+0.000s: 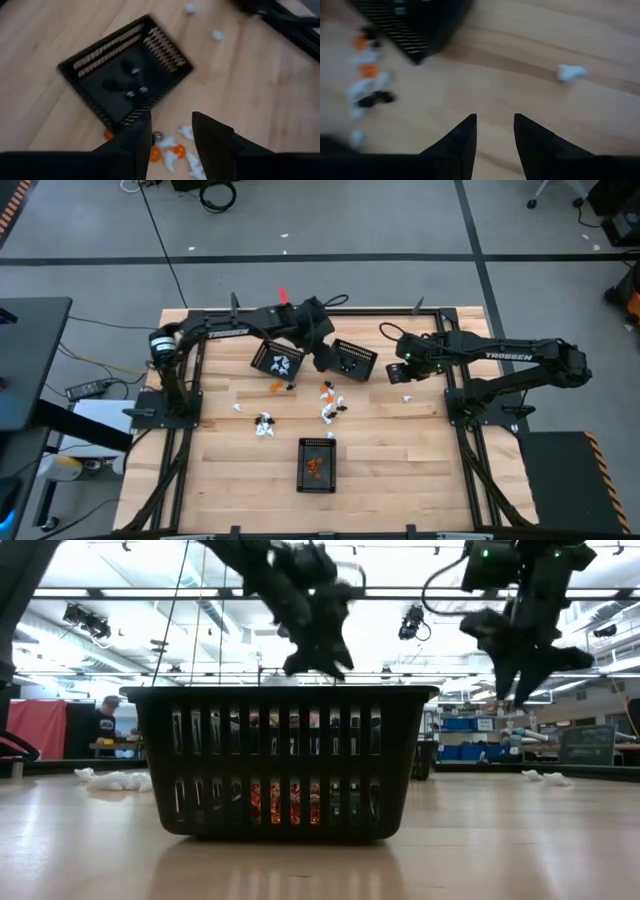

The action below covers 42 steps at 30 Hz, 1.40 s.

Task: Sort Halloween decoration
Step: Put the black skeleton toy into the top right black basket

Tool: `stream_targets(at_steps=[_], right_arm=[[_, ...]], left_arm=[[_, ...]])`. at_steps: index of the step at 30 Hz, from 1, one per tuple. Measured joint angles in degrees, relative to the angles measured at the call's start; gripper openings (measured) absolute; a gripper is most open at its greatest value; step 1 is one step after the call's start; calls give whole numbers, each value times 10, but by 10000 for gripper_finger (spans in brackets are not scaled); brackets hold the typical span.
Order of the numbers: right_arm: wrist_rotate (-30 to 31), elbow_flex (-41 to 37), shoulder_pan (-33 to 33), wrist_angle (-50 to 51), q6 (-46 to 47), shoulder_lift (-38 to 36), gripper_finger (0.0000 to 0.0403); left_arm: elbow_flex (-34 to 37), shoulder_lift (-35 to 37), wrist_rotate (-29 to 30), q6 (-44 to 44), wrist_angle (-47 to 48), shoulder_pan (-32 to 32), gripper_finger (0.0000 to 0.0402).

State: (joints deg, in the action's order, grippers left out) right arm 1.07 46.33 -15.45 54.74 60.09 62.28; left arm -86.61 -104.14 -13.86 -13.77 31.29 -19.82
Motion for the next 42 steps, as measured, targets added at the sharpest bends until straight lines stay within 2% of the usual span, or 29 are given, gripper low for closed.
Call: stream_targets(at_steps=[3,6,9,13,17,21,25,27,29,32,37,42], right_arm=[[8,0,-17,18,-20,12,138],[3,0,-35,8,-37,33,148],[-36,0,-54,-8,-46,57,161],[-144,0,-70,-32,-65,92,172],[-232,0,-72,-36,-83,125,173],[-281,0,-72,-38,-93,149,172],[-281,0,-61,-40,-88,154,172],[-279,2,-53,-52,-95,153,172],[-275,7,-36,-78,-100,149,172],[-247,13,9,-138,-89,154,172],[-148,35,103,-261,-106,199,172],[-2,98,174,-270,-227,271,172]], left_arm=[[1,24,0,32,-2,15,143],[30,47,-13,14,-18,22,143],[76,63,-83,-63,-42,13,143],[143,93,-194,-155,-52,8,143],[210,117,-326,-199,-64,14,142],[254,147,-373,-215,-91,19,142],[286,182,-373,-209,-125,27,142],[296,204,-372,-174,-145,34,142],[316,236,-342,-146,-135,44,142],[352,283,-266,-121,-133,63,142],[431,358,-168,-131,-140,94,142],[503,425,-105,-192,-146,128,142]])
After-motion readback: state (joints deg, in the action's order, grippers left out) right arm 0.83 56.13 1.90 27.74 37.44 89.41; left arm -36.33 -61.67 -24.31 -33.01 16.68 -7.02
